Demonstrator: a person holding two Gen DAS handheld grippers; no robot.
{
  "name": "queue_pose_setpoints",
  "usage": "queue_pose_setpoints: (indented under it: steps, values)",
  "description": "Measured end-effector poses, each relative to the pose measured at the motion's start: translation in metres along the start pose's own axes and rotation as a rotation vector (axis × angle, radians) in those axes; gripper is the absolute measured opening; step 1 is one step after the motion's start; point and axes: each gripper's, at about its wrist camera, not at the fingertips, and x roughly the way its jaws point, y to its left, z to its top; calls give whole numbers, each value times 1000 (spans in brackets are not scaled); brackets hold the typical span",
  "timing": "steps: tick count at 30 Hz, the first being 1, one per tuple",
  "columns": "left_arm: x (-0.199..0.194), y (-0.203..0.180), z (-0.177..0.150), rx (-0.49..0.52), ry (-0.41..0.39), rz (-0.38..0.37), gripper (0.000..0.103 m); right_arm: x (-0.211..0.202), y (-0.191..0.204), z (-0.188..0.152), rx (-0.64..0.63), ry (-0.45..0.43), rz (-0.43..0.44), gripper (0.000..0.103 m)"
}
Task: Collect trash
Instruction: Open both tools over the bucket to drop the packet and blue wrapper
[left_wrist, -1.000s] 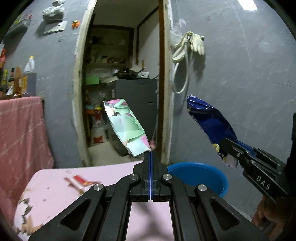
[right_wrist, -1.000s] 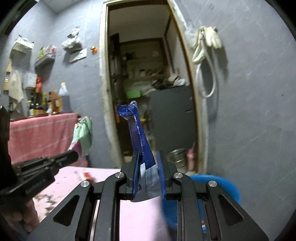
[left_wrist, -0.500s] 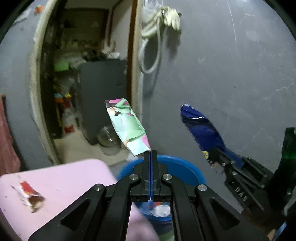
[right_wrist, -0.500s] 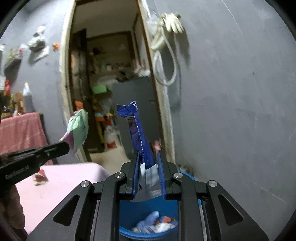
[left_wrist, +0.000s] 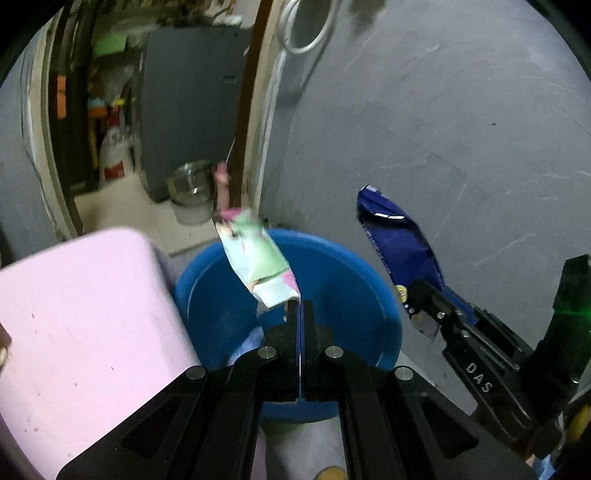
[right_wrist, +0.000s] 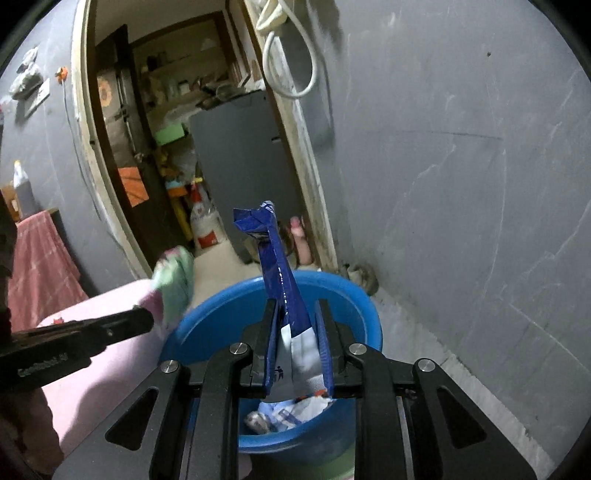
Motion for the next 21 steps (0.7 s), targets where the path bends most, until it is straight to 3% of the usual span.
queue_pose_setpoints:
  steps: [8,13,15,17,19,21]
  values:
    - [16,8,-14,-33,80,35,0,9,-5,-2,11,44,13,19]
    - [16,10,-14,-36,74,49,0,9,-6,-3,12,54,17,32]
    - [12,10,-15,-41,58,55,5,8,-6,-2,12,46,17,32]
    - [6,12,-15,-50,42,55,20,4,-5,-1,12,28,13,33]
    - [-3,15,-15,-68,11,54,27,-1,-3,-1,12,5,13,38]
    - [-13,19,-12,-81,-16,58,28,-7,0,0,9,-24,15,50]
